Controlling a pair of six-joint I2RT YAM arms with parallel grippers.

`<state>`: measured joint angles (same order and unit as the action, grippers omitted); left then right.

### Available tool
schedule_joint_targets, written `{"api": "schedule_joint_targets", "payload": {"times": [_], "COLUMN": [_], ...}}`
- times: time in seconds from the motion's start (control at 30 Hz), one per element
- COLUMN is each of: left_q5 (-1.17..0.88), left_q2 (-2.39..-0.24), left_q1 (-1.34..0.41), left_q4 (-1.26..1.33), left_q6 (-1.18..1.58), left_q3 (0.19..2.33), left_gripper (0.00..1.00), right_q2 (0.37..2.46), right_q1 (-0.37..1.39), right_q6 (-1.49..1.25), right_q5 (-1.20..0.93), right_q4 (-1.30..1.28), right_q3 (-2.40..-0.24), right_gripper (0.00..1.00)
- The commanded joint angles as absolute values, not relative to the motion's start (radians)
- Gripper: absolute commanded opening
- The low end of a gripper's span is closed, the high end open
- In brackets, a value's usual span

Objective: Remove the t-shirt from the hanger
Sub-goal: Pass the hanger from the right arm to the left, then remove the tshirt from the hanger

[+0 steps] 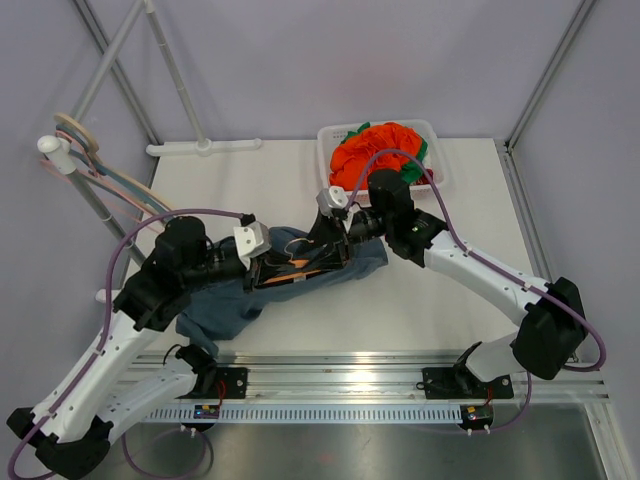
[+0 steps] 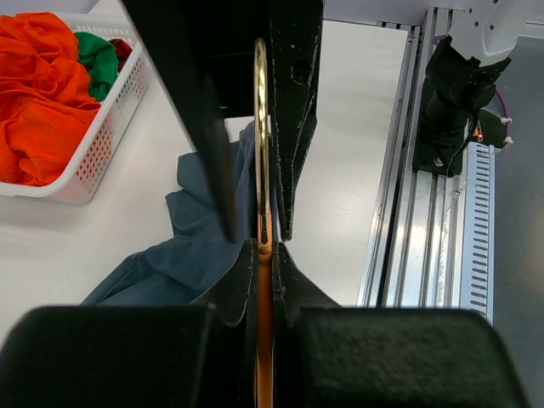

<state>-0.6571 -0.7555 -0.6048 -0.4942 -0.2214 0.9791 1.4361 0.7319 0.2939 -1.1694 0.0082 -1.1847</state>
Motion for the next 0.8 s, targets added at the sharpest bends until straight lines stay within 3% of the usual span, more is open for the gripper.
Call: {"api": "schedule_joint_targets", "payload": {"times": [0.0, 0.07, 0.2, 0.27, 0.43, 0.77], "left_q5": [-0.710, -0.666, -0.551, -0.511, -0.388, -0.166], "left_q2": [-0.797, -0.805, -0.749, -0.742, -0.779, -0.810], "left_q1": [-0.611, -0.611, -0.611, -0.611, -0.611, -0.611], "left_q4": [-0.495, -0.470, -0.339, -0.307, -0.273, -0.018], "left_q6": [-0.248, -0.227, -0.155, -0.126, -0.071, 0.057], "left_q3": [1.058, 1.065, 1.020, 1.032, 1.052, 1.011], "left_gripper": [0.00, 0.00, 0.00, 0.00, 0.00, 0.00], "right_q2": [1.404, 1.391, 1.329, 1.278, 1.177, 1.229], "right_q1": [0.739, 0.741, 0.741, 0.741, 0.749, 0.853], "right_q6": [0.270, 0.265, 0.244, 0.213, 0.189, 0.284], "right_q5": [-1.075, -1.039, -0.944, -0.786, -0.684, -0.634], "right_q4": [0.086, 0.101, 0.184, 0.298, 0.521, 0.494], "right_q3": [-1.200, -1.184, -1.120, -1.048, -0.893, -0.922], "right_gripper": [0.54, 0.74, 0.90, 0.90, 0.90, 0.77]}}
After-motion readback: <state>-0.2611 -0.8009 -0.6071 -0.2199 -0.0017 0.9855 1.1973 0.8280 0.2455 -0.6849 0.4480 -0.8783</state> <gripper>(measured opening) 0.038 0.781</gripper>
